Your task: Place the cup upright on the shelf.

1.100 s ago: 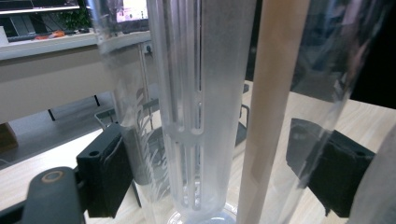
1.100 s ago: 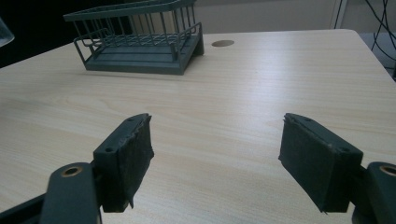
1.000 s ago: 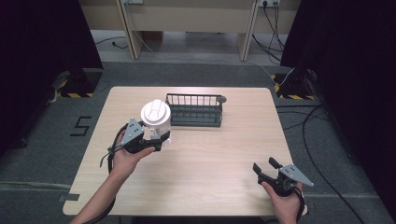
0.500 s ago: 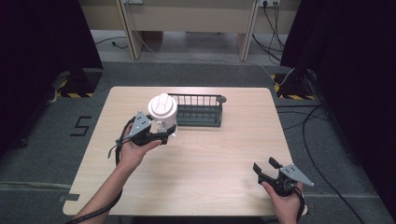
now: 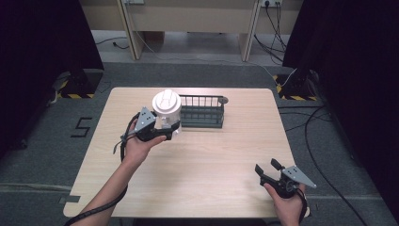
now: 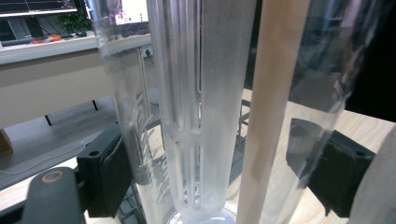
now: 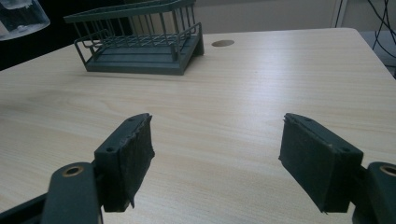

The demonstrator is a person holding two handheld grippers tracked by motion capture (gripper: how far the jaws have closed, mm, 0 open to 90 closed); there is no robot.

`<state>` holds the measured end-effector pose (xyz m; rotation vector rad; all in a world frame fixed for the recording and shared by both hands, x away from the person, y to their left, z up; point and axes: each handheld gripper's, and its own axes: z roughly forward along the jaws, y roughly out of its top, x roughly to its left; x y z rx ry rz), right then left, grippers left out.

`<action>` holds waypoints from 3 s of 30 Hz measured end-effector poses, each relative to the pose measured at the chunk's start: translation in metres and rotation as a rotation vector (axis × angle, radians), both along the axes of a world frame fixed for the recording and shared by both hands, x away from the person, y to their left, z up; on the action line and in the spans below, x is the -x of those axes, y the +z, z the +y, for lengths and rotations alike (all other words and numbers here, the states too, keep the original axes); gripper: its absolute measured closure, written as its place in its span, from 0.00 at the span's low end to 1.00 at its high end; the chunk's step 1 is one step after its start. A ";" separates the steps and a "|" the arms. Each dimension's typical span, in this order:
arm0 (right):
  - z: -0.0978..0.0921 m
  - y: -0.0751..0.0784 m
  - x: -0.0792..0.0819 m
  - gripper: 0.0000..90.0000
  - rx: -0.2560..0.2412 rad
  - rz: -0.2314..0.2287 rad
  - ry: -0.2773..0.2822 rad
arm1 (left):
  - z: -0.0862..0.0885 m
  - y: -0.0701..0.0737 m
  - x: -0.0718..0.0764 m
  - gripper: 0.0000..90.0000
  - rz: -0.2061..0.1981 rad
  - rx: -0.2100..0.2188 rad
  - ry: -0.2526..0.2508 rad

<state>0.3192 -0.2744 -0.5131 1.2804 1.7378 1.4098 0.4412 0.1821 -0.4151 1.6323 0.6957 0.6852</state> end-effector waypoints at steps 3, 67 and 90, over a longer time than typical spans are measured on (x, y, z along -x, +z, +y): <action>-0.001 0.000 0.000 0.29 -0.004 0.000 -0.002 | -0.002 0.003 -0.004 0.19 -0.004 -0.002 0.003; -0.003 0.000 0.000 0.29 -0.037 0.004 -0.004 | -0.047 0.026 -0.076 0.19 -0.008 0.009 0.035; -0.004 0.000 0.000 0.29 -0.042 0.005 -0.002 | -0.062 0.027 -0.103 0.19 0.016 0.022 0.064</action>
